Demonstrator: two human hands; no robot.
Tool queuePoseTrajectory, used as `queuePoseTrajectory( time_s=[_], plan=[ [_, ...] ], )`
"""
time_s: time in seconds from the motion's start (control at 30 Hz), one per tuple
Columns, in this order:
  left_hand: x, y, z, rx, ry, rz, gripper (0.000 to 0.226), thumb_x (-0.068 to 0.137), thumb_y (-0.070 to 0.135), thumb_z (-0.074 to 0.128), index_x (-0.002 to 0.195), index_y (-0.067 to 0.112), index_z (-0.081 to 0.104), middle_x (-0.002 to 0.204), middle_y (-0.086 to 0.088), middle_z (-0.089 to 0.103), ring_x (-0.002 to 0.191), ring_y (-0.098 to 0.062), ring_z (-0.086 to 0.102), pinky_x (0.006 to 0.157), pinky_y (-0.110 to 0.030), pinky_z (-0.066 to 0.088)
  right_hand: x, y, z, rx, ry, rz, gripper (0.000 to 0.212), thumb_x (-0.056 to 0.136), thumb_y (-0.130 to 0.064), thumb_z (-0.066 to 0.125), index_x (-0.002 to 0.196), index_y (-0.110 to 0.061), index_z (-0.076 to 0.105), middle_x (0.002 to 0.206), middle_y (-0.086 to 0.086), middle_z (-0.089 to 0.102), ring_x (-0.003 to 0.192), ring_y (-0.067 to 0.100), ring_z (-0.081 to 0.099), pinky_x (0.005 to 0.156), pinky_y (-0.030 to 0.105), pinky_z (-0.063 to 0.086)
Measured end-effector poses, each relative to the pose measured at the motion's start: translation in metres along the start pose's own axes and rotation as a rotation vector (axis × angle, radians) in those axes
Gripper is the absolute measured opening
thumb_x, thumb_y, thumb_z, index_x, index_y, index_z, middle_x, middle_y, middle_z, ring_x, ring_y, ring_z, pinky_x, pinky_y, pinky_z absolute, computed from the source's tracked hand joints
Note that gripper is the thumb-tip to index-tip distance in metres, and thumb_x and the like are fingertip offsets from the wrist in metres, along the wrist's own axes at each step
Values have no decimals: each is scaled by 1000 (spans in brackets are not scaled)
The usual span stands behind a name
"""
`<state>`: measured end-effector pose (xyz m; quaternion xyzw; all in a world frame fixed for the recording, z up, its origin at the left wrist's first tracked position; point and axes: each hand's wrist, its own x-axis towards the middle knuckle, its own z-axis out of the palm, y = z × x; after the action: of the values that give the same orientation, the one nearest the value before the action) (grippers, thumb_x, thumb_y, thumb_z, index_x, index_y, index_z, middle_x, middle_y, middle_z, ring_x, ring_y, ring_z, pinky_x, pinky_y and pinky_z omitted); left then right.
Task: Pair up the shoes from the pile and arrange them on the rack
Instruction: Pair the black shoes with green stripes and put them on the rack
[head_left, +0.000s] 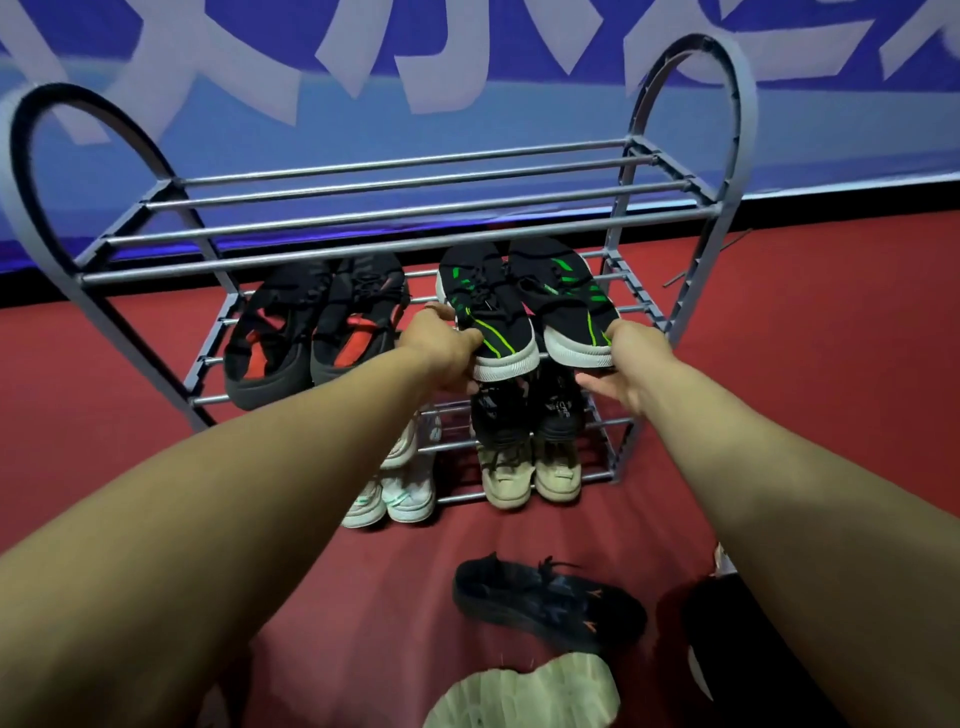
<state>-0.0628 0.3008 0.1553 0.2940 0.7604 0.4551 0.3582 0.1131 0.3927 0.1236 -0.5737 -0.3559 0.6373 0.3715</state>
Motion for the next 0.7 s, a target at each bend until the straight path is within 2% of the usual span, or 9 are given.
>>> queuePoseTrajectory(
  time_s=[0.07, 0.13, 0.23, 0.3, 0.37, 0.43, 0.53, 0.6, 0.7],
  plan=[
    [-1, -2, -3, 59, -42, 25, 41, 92, 10, 58, 131, 14, 43, 74, -9, 60, 28, -15, 53, 29, -23, 45, -1, -3, 2, 20, -10, 13, 33, 88, -7, 44, 119, -7, 57, 127, 17, 57, 86, 32, 65, 47, 33, 57],
    [-3, -5, -7, 55, -82, 45, 42, 94, 10, 54, 135, 12, 41, 72, -7, 57, 35, -20, 56, 37, -29, 52, -8, -2, 2, -29, -67, 37, 33, 91, -12, 43, 120, -11, 58, 131, 13, 57, 90, 29, 65, 50, 33, 59],
    [-9, -20, -11, 129, -86, 118, 46, 96, 26, 52, 139, 13, 42, 103, -13, 65, 75, -33, 67, 76, -51, 58, -27, 3, -4, -163, -133, 67, 36, 99, -35, 39, 133, -29, 48, 146, 2, 43, 99, 34, 64, 56, 38, 60],
    [-22, -33, -16, 243, -18, 183, 49, 92, 35, 50, 137, 15, 46, 128, -10, 60, 102, -32, 65, 92, -50, 52, -38, 7, -7, -187, -95, 47, 51, 99, -45, 37, 148, -43, 25, 155, 4, 34, 89, 33, 67, 57, 38, 59],
    [-43, -48, -20, 252, 20, 246, 39, 93, 31, 51, 129, 15, 53, 125, -4, 63, 109, -25, 61, 98, -42, 48, -52, 12, -7, -178, -52, -19, 60, 99, -44, 39, 152, -45, 11, 152, 5, 39, 82, 29, 67, 52, 33, 59],
    [-64, -66, -24, 196, 8, 269, 24, 93, 25, 52, 115, 20, 60, 113, -3, 68, 101, -24, 64, 94, -41, 51, -73, 23, -3, -225, -14, -81, 61, 98, -39, 41, 152, -43, 13, 139, 4, 49, 74, 24, 66, 45, 29, 56],
    [-89, -96, -25, 85, -25, 239, 10, 92, 18, 53, 97, 23, 60, 90, -2, 66, 75, -26, 64, 75, -35, 54, -103, 59, 0, -358, 51, -126, 62, 96, -34, 45, 151, -41, 18, 118, 2, 55, 61, 21, 61, 49, 33, 56],
    [-107, -114, -24, 1, -49, 176, 11, 94, 10, 52, 96, 19, 59, 83, -2, 62, 61, -18, 57, 61, -27, 48, -121, 93, 0, -426, 37, -78, 61, 96, -33, 46, 151, -38, 20, 113, 1, 57, 64, 23, 62, 52, 34, 56],
    [-140, -143, -24, -168, -84, -3, 14, 95, 9, 53, 106, 15, 59, 77, -1, 59, 57, -12, 54, 43, -17, 40, -152, 155, -4, -431, -17, 74, 50, 99, -34, 44, 147, -33, 32, 95, -1, 57, 70, 22, 61, 52, 31, 54]
  ],
)
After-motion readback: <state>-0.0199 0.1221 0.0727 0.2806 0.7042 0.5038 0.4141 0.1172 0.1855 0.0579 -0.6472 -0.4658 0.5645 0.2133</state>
